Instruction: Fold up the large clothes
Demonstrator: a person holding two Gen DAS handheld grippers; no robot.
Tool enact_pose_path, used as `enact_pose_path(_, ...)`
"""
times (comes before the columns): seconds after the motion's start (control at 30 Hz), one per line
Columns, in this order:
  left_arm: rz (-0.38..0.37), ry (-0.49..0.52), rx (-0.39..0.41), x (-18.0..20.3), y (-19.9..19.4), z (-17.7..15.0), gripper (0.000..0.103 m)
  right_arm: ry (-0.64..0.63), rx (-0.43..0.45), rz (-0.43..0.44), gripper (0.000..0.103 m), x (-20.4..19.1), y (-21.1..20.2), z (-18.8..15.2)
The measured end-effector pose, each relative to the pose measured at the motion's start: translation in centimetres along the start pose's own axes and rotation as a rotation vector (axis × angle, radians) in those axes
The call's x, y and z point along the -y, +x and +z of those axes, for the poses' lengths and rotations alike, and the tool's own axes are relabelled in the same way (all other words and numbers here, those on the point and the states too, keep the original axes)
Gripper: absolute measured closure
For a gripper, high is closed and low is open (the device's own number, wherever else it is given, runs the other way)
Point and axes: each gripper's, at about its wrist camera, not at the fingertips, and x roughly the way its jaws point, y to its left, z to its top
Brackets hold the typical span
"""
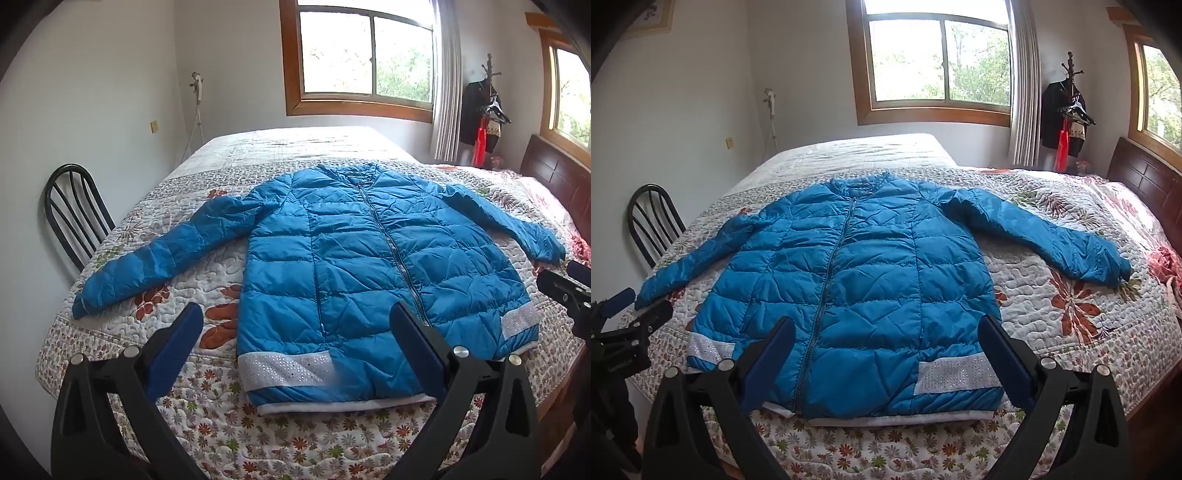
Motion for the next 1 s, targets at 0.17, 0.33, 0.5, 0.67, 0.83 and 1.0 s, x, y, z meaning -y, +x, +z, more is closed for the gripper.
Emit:
enact_pose_path(0.17,0.008,-0.003,0.006,0.1,-0.1,0.0,0.003,0.001,0.005,-0.007,0.004,0.2,-0.1,0.0)
enact_pose_path(0.33,0.003,-0.009,0.005,-0.6,-0.2,0.3,0.003,0.004,0.004,0.0,0.004,0.0,0.2,0.2)
enact_pose_path(0.5,0.005,-0.009,0.007,-1.0,-0.3,0.4,0.003,0.001,0.011,-0.001,0.004,-0.3,0.0,0.1)
enact_pose_path(0.67,0.006,-0.008,0.005,-0.5,-0.1,0.2,0.003,0.001,0.01,0.001,0.004,-0.3,0.0,0.1)
enact_pose_path(0.83,0.007,-0.008,0.006,-0.6,0.0,0.2,0.003,0.001,0.011,0.001,0.004,-0.4,0.0,0.0)
enact_pose_path(1.0,0.008,-0.009,0.007,-0.6,-0.1,0.2,0.003,0.002,0.011,0.001,0.004,-0.3,0.1,0.0)
